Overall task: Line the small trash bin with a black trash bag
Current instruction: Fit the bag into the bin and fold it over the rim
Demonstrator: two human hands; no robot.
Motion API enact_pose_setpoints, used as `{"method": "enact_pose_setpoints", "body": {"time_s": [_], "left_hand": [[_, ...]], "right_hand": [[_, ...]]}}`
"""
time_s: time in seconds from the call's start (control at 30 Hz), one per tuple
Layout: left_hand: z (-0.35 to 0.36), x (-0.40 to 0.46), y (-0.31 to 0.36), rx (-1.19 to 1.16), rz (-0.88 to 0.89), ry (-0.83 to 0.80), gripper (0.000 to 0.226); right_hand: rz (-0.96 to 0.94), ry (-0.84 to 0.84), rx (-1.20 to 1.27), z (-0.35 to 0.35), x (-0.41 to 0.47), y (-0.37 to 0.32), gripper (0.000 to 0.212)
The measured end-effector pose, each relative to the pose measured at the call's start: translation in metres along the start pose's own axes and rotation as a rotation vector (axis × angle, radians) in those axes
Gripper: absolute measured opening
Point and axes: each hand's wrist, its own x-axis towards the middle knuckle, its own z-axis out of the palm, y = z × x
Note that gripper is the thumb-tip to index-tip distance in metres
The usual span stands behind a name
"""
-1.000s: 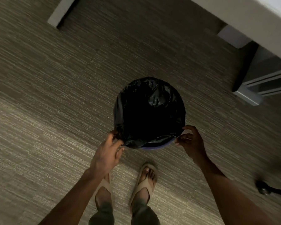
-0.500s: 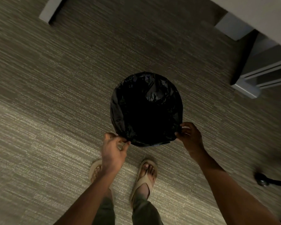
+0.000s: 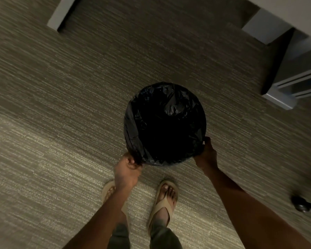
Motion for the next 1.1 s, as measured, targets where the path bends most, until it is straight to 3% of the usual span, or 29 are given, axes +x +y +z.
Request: {"method": "enact_pose_setpoints", "body": {"time_s": [0.1,0.2,0.23,0.33,0.4,0.5,0.6,0.67,0.83,1.0,1.1], "left_hand": [[-0.005,0.012,-0.007,0.002,-0.056,0.051,0.037],[-0.009,0.025,0.000,-0.107,-0.070,0.029,0.024],[-0.013,0.028,0.005,-0.133,-0.081,0.039,0.025],[-0.028,0.026,0.016,-0.285,-0.142,0.207,0.030],[-0.033,0.013,0.027,-0.324,-0.076,0.285,0.033],[-0.023,-0.002,0.043,-0.401,-0.014,0.085,0.047],[-0.005,0.003,0.060,-0.572,-0.113,-0.081,0.063],[0.001,0.012,0.069,-0.634,-0.143,-0.110,0.063],[-0.012,0.027,0.072,-0.480,-0.160,-0.184,0.060],[-0.042,0.036,0.059,-0.394,-0.054,0.018,0.037],[-0.044,0.031,0.055,-0.369,-0.046,-0.140,0.054]], "right_hand": [[-0.020,0.045,-0.061,0.004,0.001,-0.006,0.047],[0.044,0.070,-0.105,0.004,0.007,-0.009,0.040],[0.127,0.029,-0.049,0.002,0.011,-0.009,0.039],[0.436,-0.192,0.426,-0.017,0.018,-0.015,0.022],[0.478,-0.164,0.622,-0.034,0.026,-0.018,0.019],[0.287,0.067,0.500,-0.049,0.037,-0.027,0.026],[0.057,-0.072,0.380,-0.041,0.042,-0.050,0.046],[0.056,-0.128,0.372,-0.031,0.046,-0.062,0.063],[0.275,-0.138,0.351,-0.023,0.059,-0.073,0.072],[0.085,0.164,0.266,-0.029,0.056,-0.062,0.068],[0.036,-0.044,0.292,-0.022,0.048,-0.055,0.070]]}}
